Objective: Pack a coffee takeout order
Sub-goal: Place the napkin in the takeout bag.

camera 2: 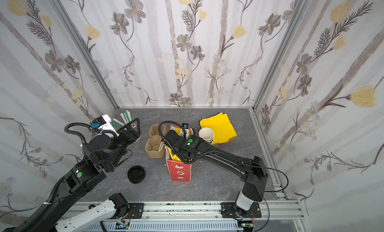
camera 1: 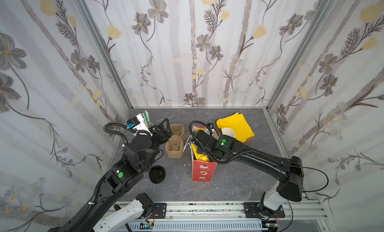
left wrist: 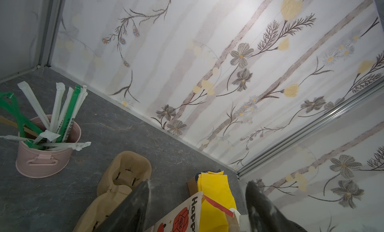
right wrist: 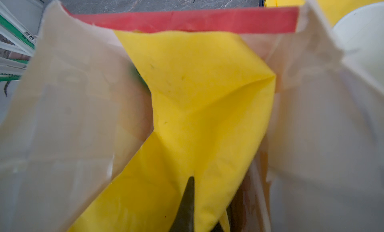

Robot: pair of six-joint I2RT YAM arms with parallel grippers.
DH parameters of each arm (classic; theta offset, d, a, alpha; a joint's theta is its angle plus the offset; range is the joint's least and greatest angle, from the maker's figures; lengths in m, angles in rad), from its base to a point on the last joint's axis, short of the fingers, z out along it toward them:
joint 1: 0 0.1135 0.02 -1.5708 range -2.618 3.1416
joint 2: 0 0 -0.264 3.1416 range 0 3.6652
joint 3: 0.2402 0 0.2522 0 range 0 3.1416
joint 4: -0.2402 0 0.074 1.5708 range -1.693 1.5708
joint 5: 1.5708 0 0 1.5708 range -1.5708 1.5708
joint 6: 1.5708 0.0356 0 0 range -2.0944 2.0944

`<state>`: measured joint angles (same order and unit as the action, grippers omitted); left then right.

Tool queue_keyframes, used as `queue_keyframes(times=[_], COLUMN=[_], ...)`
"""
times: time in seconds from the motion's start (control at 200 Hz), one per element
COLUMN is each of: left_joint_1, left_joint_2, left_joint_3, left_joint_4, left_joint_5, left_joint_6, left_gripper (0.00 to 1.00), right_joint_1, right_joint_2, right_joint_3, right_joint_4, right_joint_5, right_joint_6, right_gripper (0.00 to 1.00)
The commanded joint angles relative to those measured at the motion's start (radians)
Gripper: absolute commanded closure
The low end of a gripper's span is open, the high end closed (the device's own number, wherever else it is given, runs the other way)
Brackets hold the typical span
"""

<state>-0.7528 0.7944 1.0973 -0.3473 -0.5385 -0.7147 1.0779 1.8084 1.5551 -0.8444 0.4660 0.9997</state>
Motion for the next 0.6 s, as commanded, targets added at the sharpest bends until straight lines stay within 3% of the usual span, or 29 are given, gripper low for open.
queue_keyframes(times=[0.0,0.145,0.335,0.465,0.595], left_joint_1=[0.001,0.001,0.007,0.043,0.089], left_joint_2=[0.026,0.062,0.114,0.149,0.171], left_joint_3=[0.036,0.070,0.102,0.117,0.121], left_joint_4=[-0.078,-0.129,-0.151,-0.154,-0.153], left_joint_5=[-0.025,-0.048,-0.055,-0.043,0.002], left_joint_6=[-0.015,0.015,0.057,0.073,0.075], left_gripper=[0.28,0.27,0.27,0.27,0.27], right_joint_1=[0.007,0.011,0.013,0.010,0.007], right_joint_2=[0.006,-0.023,-0.074,-0.115,-0.111], right_joint_3=[0.019,0.045,0.090,0.099,0.087], right_joint_4=[0.048,0.066,0.008,-0.028,-0.036], right_joint_5=[-0.023,-0.027,-0.005,0.008,-0.002], right_joint_6=[-0.026,-0.050,-0.064,-0.070,-0.062], right_gripper=[0.79,0.61,0.45,0.46,0.60])
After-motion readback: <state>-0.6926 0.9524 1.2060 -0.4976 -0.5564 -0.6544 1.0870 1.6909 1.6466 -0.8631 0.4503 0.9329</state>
